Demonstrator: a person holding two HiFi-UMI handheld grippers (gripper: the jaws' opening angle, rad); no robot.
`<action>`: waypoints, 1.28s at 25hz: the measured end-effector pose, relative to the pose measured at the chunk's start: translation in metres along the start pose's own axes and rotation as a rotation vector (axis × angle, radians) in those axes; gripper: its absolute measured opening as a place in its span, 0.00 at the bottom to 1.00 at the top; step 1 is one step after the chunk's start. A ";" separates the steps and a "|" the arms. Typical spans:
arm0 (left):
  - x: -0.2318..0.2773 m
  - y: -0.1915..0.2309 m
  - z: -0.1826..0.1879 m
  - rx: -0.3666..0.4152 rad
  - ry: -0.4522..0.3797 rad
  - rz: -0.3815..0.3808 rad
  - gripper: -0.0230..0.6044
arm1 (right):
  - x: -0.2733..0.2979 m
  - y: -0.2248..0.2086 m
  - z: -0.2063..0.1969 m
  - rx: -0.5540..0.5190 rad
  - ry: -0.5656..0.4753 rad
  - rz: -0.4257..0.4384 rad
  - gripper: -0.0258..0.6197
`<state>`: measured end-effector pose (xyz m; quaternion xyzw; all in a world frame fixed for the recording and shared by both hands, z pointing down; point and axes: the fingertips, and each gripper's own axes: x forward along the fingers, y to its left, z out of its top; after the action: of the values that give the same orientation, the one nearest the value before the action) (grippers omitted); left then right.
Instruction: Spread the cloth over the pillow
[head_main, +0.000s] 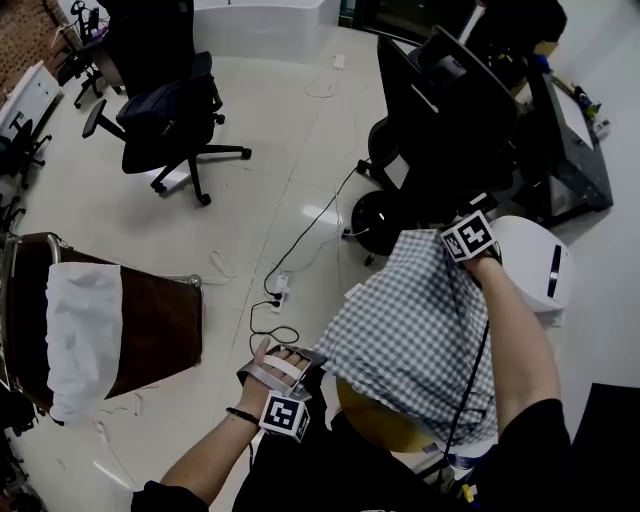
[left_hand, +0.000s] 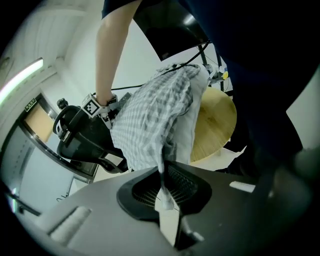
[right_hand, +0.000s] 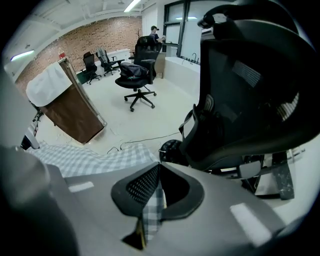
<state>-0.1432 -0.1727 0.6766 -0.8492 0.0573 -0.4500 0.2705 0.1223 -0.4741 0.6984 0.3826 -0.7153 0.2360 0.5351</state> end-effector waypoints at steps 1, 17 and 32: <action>-0.006 0.007 0.001 0.007 -0.003 0.016 0.04 | -0.002 -0.001 0.004 -0.001 -0.011 -0.009 0.06; -0.012 -0.013 -0.031 0.042 0.054 -0.140 0.15 | -0.006 0.014 0.013 0.028 -0.128 -0.005 0.24; -0.063 0.039 0.109 0.159 -0.182 -0.142 0.29 | -0.313 0.032 -0.064 0.059 -0.616 -0.196 0.27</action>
<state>-0.0880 -0.1399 0.5618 -0.8642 -0.0634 -0.3924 0.3084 0.1767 -0.3148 0.4245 0.5184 -0.7962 0.0772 0.3023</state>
